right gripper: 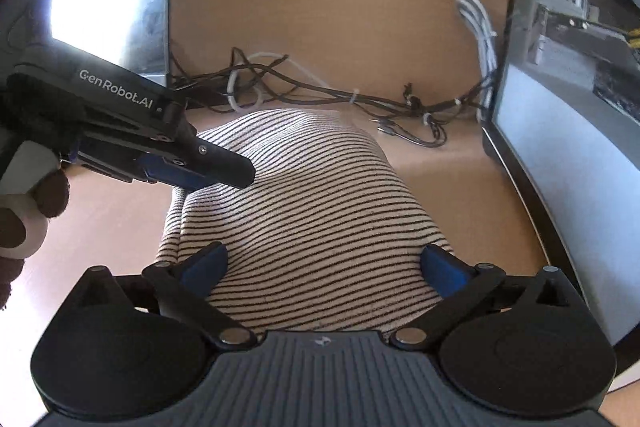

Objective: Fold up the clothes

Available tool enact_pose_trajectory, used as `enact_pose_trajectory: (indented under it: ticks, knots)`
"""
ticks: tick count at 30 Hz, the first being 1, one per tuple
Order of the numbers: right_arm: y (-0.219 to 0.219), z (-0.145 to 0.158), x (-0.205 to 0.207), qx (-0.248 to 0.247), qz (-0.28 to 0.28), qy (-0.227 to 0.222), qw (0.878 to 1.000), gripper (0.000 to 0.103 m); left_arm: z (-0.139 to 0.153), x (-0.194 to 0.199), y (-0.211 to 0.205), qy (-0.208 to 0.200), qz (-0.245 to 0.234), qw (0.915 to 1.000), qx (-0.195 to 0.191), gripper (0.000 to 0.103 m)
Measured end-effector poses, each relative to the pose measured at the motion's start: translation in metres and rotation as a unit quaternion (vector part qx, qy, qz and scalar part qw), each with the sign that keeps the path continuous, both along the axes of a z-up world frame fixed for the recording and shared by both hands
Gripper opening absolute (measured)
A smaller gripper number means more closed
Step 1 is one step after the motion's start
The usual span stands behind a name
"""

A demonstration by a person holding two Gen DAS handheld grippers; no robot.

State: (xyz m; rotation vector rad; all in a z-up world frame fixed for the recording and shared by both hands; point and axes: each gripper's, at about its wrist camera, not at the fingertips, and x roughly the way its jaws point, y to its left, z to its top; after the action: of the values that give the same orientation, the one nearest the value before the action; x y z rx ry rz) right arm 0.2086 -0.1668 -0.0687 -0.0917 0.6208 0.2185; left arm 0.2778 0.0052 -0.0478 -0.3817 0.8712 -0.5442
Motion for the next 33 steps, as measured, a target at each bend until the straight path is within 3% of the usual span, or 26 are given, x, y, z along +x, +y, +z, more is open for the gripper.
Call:
enact_pose_trajectory:
  ticks: [7,13,22,24,27,33]
  knots:
    - [0.014,0.004,-0.022,0.005,0.040,0.006,0.999,0.103,-0.002,-0.011,0.015,-0.001,0.018,0.9998,-0.004,0.046]
    - [0.033,0.002,-0.022,-0.010,0.065,0.007,0.998,0.103,-0.002,-0.017,0.027,0.000,0.028,0.9996,0.010,0.048]
    - [0.042,-0.006,-0.021,-0.021,0.082,-0.015,0.996,0.103,-0.005,-0.012,0.037,0.017,0.033,0.9993,-0.003,0.051]
    - [0.041,-0.007,-0.020,-0.018,0.082,-0.016,0.996,0.103,-0.003,-0.009,0.036,0.020,0.034,0.9992,-0.002,0.061]
    - [0.046,-0.007,-0.013,-0.024,0.097,-0.018,0.995,0.103,-0.003,-0.004,0.037,0.013,0.031,0.9994,0.002,0.065]
    - [0.034,0.001,0.008,-0.018,0.127,0.014,0.992,0.103,-0.008,-0.005,0.041,0.012,0.052,0.9983,-0.025,0.063]
